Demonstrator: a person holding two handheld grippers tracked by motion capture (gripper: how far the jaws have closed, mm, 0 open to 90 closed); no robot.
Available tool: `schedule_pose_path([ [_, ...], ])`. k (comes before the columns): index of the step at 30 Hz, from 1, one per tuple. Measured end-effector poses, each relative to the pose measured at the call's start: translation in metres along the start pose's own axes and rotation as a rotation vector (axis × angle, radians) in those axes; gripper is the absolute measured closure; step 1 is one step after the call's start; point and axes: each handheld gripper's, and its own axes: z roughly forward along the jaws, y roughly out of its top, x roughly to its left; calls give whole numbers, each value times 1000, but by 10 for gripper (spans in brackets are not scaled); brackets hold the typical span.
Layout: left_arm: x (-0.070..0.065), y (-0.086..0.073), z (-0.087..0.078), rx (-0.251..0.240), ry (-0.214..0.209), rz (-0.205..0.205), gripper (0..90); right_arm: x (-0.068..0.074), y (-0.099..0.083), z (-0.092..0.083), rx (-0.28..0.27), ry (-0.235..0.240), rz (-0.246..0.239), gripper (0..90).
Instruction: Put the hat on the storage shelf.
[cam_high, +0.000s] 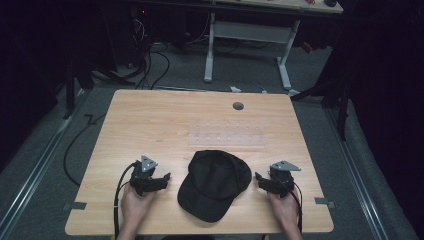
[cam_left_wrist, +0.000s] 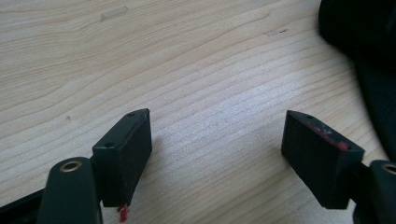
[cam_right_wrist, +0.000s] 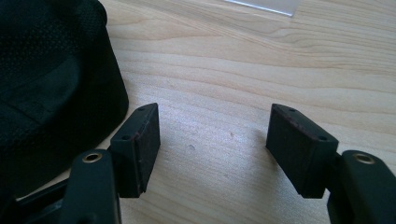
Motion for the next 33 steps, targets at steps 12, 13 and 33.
schedule_pose_path([
  [12,0,0,0,0,0,-1,247,0,0,-1,3,-1,5,367],
  [13,0,0,0,0,0,-1,247,0,0,-1,3,-1,5,367],
  [33,0,0,0,0,0,-1,248,-3,1,-35,-83,77,81,470],
])
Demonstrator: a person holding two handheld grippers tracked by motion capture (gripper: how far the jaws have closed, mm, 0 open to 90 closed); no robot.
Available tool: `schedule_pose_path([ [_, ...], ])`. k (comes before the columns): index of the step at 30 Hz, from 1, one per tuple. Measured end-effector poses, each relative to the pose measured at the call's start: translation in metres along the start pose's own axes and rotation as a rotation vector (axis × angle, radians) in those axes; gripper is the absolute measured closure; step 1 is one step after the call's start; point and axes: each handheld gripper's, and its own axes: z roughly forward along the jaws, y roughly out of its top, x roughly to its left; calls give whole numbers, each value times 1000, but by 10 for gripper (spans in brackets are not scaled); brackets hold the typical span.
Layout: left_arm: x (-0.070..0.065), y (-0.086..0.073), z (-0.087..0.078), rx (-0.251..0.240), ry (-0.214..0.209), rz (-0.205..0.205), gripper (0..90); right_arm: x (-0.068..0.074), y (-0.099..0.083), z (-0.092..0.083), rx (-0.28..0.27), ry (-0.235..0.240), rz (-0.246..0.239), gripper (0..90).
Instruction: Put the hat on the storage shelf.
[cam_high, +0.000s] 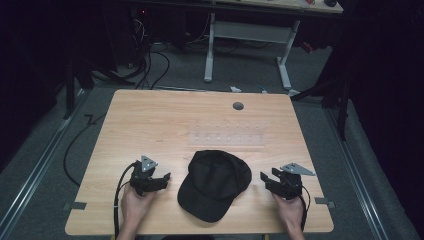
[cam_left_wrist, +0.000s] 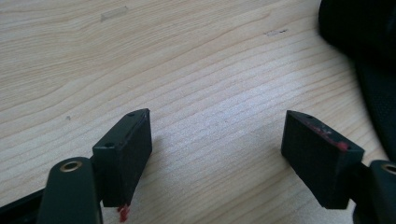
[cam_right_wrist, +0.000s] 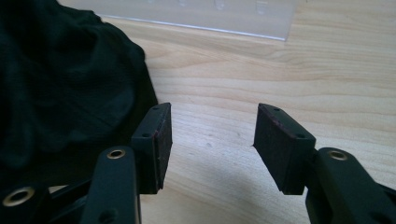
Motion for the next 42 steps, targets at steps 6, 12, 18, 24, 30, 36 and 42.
schedule_pose_path([
  [6,0,0,0,0,0,0,248,8,3,-13,-29,33,-22,483],
  [12,0,0,0,0,0,0,248,20,5,-20,-37,72,-43,486],
  [18,0,0,0,0,0,0,248,33,9,-26,-65,121,-54,467],
  [24,0,0,0,0,0,0,248,46,17,-27,-77,159,-82,435],
  [30,0,0,0,0,0,0,248,56,24,-23,-78,178,-109,422],
  [36,0,0,0,0,0,0,248,69,30,-15,-65,185,-146,413],
  [42,0,0,0,0,0,0,248,75,34,-6,-39,182,-159,414],
])
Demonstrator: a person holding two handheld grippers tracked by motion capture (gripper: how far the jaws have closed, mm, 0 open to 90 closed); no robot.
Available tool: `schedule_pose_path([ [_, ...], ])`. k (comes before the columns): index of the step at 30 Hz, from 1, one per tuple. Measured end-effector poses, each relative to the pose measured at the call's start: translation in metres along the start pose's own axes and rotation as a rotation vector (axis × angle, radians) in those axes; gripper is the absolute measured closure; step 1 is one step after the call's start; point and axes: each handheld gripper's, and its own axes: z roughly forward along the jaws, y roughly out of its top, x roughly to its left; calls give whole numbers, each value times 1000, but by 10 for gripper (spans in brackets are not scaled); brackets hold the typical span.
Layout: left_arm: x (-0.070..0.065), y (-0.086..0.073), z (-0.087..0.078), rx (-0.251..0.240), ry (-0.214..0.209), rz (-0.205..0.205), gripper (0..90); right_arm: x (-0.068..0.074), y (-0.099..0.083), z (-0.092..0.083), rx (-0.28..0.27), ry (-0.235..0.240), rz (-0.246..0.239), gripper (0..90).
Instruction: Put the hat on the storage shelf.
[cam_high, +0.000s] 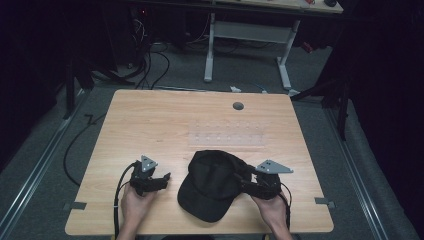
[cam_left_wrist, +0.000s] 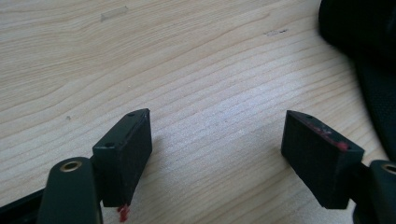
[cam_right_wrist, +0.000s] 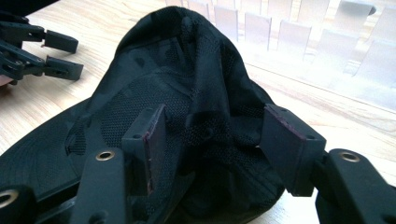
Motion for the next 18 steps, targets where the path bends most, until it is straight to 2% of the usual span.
schedule_pose_path([
  [10,0,0,0,0,0,0,248,-1,-2,15,46,-2,11,444],
  [17,0,0,0,0,0,0,248,-1,-4,23,72,-5,17,508],
  [18,0,0,0,0,0,0,248,-2,-5,24,74,6,27,553],
])
